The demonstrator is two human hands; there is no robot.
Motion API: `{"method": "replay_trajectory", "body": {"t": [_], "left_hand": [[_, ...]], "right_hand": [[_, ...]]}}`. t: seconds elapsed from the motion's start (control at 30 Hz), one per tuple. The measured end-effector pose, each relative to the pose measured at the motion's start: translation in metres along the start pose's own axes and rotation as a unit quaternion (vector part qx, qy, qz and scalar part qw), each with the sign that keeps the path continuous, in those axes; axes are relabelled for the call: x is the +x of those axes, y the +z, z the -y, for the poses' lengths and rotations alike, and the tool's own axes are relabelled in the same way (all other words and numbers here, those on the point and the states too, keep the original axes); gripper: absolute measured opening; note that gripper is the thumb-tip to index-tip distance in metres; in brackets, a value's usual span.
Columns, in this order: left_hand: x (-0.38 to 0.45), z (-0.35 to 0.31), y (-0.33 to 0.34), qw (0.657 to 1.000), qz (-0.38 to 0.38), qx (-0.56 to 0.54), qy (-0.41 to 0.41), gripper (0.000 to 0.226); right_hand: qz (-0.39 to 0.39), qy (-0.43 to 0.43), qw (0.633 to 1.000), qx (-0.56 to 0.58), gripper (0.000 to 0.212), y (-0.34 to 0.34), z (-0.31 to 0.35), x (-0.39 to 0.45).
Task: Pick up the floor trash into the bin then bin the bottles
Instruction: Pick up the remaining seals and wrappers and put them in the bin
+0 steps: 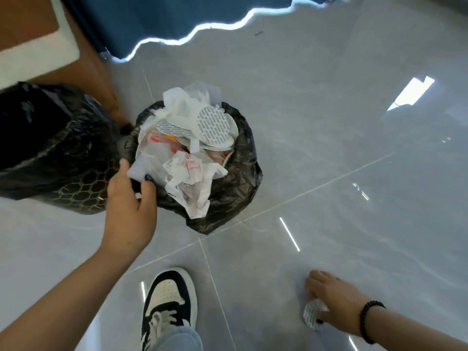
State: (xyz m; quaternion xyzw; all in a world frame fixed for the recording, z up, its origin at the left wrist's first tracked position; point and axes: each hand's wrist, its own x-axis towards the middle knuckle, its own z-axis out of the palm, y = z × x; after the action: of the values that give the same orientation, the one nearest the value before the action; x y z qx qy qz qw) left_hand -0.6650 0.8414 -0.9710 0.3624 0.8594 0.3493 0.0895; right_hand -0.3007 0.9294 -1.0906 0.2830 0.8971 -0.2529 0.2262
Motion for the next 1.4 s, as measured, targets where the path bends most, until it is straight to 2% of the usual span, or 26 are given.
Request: {"method": "replay_trajectory", "body": {"t": [0.03,0.1,0.17,0.23,0.27,0.33,0.37,0.43,0.5,0.6,0.67,0.73,0.83,0.93,1.03,1.13,1.2,1.27,1.4], "left_hand": [[-0.001,0.0,0.001,1.0,0.006,-0.006,0.001,0.057],[-0.004,0.0,0.0,1.0,0.013,-0.024,-0.002,0.063],[-0.008,-0.002,0.002,0.999,0.011,-0.04,0.001,0.067],[-0.014,-0.007,0.004,0.998,-0.001,-0.055,0.006,0.056],[-0.019,-0.012,0.006,0.998,-0.006,-0.061,0.008,0.051],[-0.026,-0.019,0.004,0.998,-0.012,-0.068,0.007,0.055],[-0.029,-0.021,0.005,0.997,-0.005,-0.073,0.008,0.057],[-0.031,-0.021,0.002,0.997,0.013,-0.077,0.014,0.061],[-0.029,-0.019,-0.001,0.997,0.033,-0.074,0.005,0.066],[-0.028,-0.019,-0.002,0.996,0.037,-0.077,-0.005,0.066],[-0.032,-0.024,0.0,0.995,0.006,-0.096,0.0,0.061],[-0.041,-0.031,-0.002,0.99,-0.057,-0.127,0.036,0.058],[-0.059,-0.044,-0.006,0.973,-0.105,-0.123,0.165,0.058],[-0.068,-0.056,-0.003,0.966,-0.074,-0.102,0.227,0.064],[-0.062,-0.058,0.002,0.975,-0.036,-0.06,0.212,0.062],[-0.055,-0.058,0.004,0.98,-0.021,-0.034,0.195,0.062],[-0.052,-0.06,0.004,0.982,-0.018,-0.028,0.185,0.062],[-0.051,-0.061,0.003,0.983,-0.018,-0.028,0.179,0.057],[-0.051,-0.061,0.002,0.986,-0.017,-0.046,0.162,0.042]], "right_hand": [[-0.023,0.019,0.998,0.055,0.018,-0.005,0.005,0.001],[-0.085,0.069,0.977,0.181,0.027,-0.018,0.01,0.008],[-0.221,0.102,0.923,0.297,0.026,-0.041,0.018,0.016],[-0.356,0.098,0.848,0.379,0.021,-0.078,0.033,0.027],[-0.408,0.085,0.806,0.421,0.018,-0.103,0.042,0.031],[-0.482,0.027,0.73,0.483,0.016,-0.157,0.063,0.037],[-0.508,-0.003,0.703,0.497,0.016,-0.182,0.074,0.037],[-0.543,-0.069,0.676,0.493,0.014,-0.225,0.096,0.036],[-0.547,-0.125,0.681,0.47,0.013,-0.254,0.115,0.036],[-0.51,-0.17,0.746,0.393,0.009,-0.276,0.135,0.046],[-0.49,-0.188,0.796,0.302,0.008,-0.28,0.143,0.055],[-0.489,-0.204,0.822,0.209,0.01,-0.278,0.148,0.061],[-0.494,-0.217,0.83,0.143,0.012,-0.269,0.149,0.065],[-0.479,-0.23,0.839,0.122,0.009,-0.259,0.146,0.068],[-0.457,-0.235,0.853,0.085,0.01,-0.252,0.146,0.069],[-0.421,-0.191,0.881,0.097,0.016,-0.25,0.15,0.066],[-0.402,-0.171,0.893,0.104,0.012,-0.252,0.151,0.064],[-0.384,-0.165,0.904,0.083,0.01,-0.253,0.152,0.064],[-0.364,-0.163,0.916,0.055,0.019,-0.253,0.154,0.068]]}}
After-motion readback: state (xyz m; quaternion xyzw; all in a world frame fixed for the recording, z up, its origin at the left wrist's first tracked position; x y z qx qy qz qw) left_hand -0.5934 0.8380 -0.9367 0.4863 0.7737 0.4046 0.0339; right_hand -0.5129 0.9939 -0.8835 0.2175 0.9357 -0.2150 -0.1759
